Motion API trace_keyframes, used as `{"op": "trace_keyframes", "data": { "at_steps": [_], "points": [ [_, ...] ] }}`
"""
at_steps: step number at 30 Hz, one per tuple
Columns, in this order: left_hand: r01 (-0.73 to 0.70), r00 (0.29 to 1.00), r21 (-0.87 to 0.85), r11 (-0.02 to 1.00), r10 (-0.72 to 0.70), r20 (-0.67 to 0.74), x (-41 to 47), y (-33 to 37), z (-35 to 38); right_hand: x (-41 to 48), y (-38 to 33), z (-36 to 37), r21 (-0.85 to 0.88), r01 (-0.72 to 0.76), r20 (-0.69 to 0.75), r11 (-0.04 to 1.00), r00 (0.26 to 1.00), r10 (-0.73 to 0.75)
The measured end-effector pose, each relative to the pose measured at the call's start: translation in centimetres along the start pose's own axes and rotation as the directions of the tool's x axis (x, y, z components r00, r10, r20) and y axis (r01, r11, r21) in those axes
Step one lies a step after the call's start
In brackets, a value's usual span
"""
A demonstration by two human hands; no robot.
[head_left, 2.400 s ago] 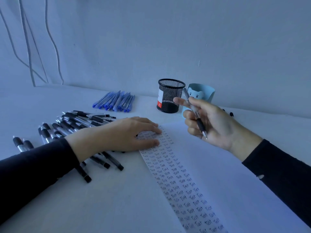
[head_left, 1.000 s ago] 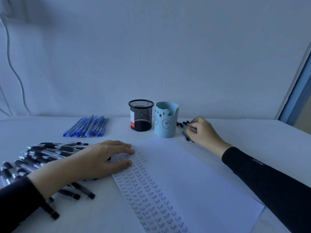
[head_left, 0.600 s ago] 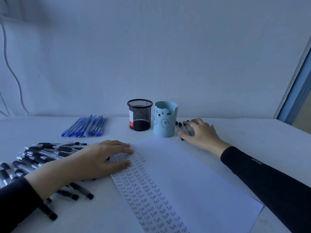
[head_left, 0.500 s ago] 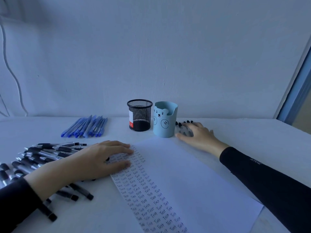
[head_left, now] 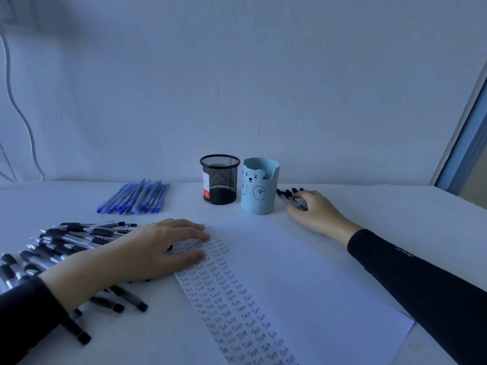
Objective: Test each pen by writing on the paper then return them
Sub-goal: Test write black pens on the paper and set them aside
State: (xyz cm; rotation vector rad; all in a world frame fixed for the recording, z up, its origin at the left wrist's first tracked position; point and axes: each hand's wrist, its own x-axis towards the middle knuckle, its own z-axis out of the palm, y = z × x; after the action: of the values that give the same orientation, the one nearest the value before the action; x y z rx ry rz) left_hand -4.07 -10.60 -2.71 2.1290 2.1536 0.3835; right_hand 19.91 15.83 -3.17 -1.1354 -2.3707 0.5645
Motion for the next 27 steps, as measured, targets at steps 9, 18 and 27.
{"op": "trace_keyframes", "data": {
  "at_steps": [9,18,27],
  "points": [
    [-0.034,0.999,0.001,0.999,0.034,-0.026,0.1,-0.2,0.2,0.2,0.1,0.5,-0.032,0.033,-0.079,0.999,0.996,-0.035],
    [0.044,0.982,-0.096,0.994,-0.061,-0.18,-0.2,-1.8,-2.5,-1.0,-5.1,-0.8,0.138,0.531,-0.52,0.836,0.757,-0.395],
    [0.29,0.916,0.034,0.957,-0.267,-0.3,-1.8,-6.4,-5.5,-4.6,-7.7,4.4,0.171,0.689,-0.122,0.705,0.724,-0.678]
  ]
}}
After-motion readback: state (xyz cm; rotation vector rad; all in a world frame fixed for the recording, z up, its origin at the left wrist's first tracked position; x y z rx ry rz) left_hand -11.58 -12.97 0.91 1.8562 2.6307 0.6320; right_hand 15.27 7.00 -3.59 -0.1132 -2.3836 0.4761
